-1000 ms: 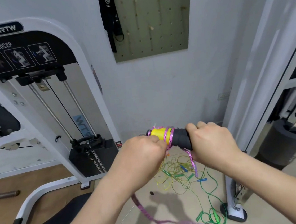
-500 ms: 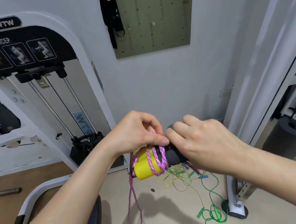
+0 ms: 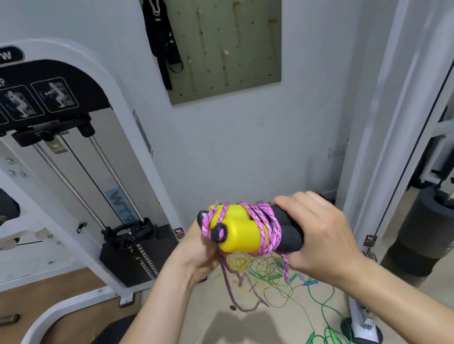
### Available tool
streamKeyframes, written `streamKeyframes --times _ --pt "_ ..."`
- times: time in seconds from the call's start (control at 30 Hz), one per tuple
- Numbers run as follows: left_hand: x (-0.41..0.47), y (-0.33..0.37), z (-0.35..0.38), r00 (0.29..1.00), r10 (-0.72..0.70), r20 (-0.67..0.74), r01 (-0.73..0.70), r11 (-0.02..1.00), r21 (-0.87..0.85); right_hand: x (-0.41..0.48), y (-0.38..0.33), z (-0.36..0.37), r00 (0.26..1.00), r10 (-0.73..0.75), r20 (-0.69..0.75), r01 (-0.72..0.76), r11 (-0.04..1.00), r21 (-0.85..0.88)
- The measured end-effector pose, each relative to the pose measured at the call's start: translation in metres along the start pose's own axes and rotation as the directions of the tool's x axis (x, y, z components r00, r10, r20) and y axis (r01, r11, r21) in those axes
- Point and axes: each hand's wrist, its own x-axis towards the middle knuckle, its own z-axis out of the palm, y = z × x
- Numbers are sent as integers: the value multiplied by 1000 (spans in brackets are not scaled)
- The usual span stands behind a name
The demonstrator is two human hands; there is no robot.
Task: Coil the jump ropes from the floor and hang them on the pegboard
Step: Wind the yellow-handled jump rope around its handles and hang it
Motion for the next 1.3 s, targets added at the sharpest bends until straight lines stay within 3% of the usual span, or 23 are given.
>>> streamKeyframes --times 0.07,0.13,0.17,0.23,0.27,0.3,0.37,0.47,0.63,0.77,0.87,0.9,1.0,1.07,1.13,1.2,1.3 --pt "-4 -8 8 996 87 -24 -84 990 113 -1 -5 6 989 146 23 -147 987 60" --pt "-5 -11 8 980 185 -72 -148 922 357 0 -9 12 956 289 41 -292 953 83" --pt "-8 -14 6 954 295 -48 -221 803 554 2 -11 14 936 348 58 -352 934 65" --pt "-13 -23 -2 862 488 135 -348 379 857 9 -12 16 903 413 119 -410 911 -48" --pt "-16 -24 -5 830 510 225 -356 175 918 12 -13 17 896 415 157 -396 907 -142" --pt "-19 -23 -9 821 497 280 -342 37 939 16 -15 19 893 407 195 -357 901 -246" --pt "-21 -14 -18 828 453 331 -303 -135 943 25 -23 21 891 375 257 -256 881 -397" --pt "-25 1 -31 812 403 422 -310 -315 897 35 -38 27 893 298 337 -112 873 -474" --pt "-32 19 -56 762 335 554 -408 -416 812 43 -61 38 863 164 477 147 823 -548" --pt "-33 36 -83 690 351 633 -531 -347 773 51 -86 42 886 -34 463 306 793 -527" --pt "-31 55 -105 680 393 619 -591 -205 780 54 -105 43 834 -254 489 500 722 -478" --pt "-32 61 -114 714 378 589 -604 -93 791 54 -110 43 817 -315 483 543 704 -458" --pt "-36 73 -132 834 351 426 -544 394 741 60 -121 37 821 -378 428 548 730 -409" --pt "-36 77 -137 886 309 346 -464 601 651 65 -126 33 839 -371 398 521 759 -390" --pt "-30 80 -144 914 194 356 -373 746 552 68 -129 30 838 -402 370 527 773 -352" --pt "-26 79 -151 891 99 443 -299 862 409 71 -131 30 819 -472 326 560 781 -276" --pt "-19 78 -141 848 104 519 -191 974 118 75 -129 33 835 -525 168 550 811 -199"
